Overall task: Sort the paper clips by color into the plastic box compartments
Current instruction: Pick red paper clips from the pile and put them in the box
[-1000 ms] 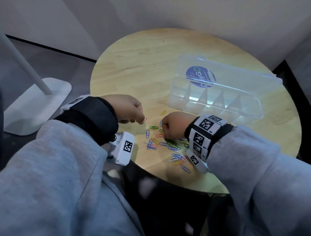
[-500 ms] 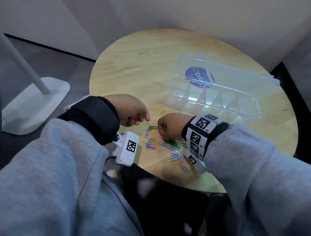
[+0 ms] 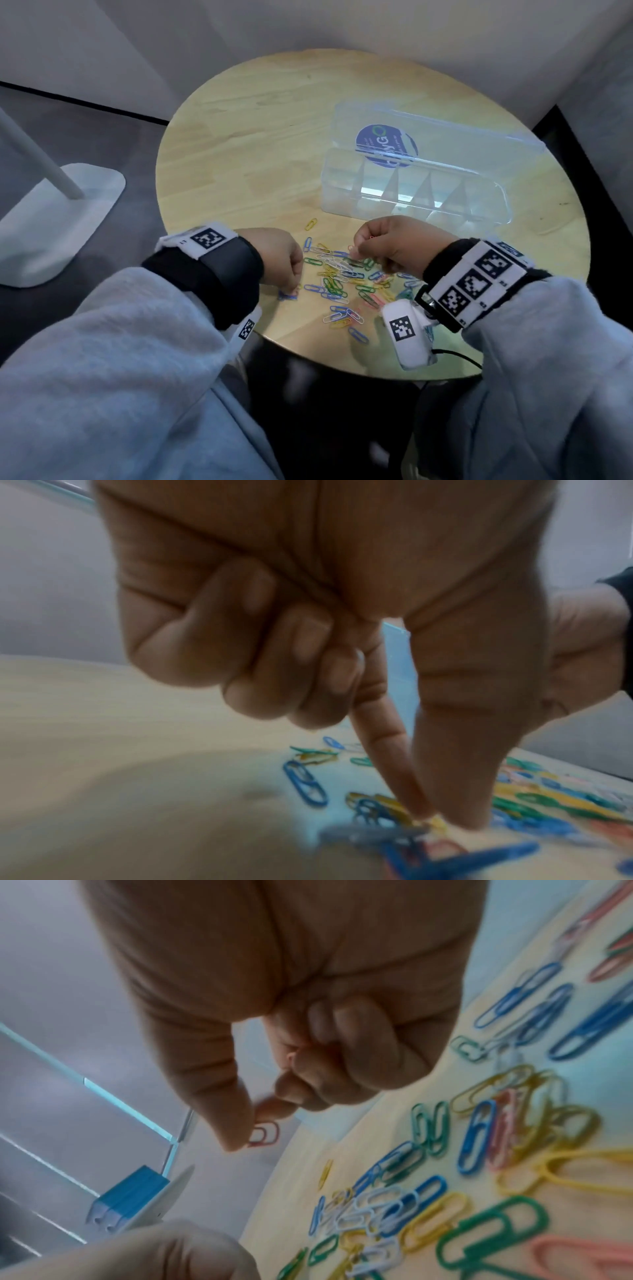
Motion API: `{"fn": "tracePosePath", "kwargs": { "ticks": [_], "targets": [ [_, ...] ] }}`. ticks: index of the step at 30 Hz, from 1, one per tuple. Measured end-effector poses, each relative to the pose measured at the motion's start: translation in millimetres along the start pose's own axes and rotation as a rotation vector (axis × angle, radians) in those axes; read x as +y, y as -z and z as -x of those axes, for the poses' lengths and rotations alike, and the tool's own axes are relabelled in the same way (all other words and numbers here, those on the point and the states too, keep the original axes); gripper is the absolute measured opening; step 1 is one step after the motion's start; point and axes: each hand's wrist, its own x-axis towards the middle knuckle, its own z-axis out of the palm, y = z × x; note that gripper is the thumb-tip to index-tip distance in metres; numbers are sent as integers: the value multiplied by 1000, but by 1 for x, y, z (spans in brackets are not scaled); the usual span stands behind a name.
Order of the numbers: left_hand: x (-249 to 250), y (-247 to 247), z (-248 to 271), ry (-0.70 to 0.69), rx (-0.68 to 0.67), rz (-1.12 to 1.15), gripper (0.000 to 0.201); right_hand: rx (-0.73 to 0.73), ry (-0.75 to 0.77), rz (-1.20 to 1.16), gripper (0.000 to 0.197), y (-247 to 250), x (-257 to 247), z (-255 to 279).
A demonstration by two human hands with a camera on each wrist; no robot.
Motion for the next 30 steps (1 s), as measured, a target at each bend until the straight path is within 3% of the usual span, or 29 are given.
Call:
{"fn": "tracePosePath", "kwargs": {
  "ticks": [11, 16, 20, 24, 27, 30],
  "targets": [
    [4, -9, -8, -2, -2, -138, 12, 5, 10, 29, 24, 1, 10, 5],
    [1, -10, -9, -38, -23, -82, 14, 20, 14, 8, 25, 2, 9, 6],
    [-3, 0, -6, -85, 10, 161, 13, 34, 1, -52, 25, 2, 9, 4],
    [2, 15, -5, -99, 40, 584, 8, 31, -35, -237, 27, 1, 10, 3],
    [8, 22, -9, -67, 107, 946, 25, 35, -44, -402, 28, 1, 8, 4],
    [15, 33, -14, -57, 192, 1205, 28, 43, -53, -586, 24, 3, 3, 6]
  ]
}}
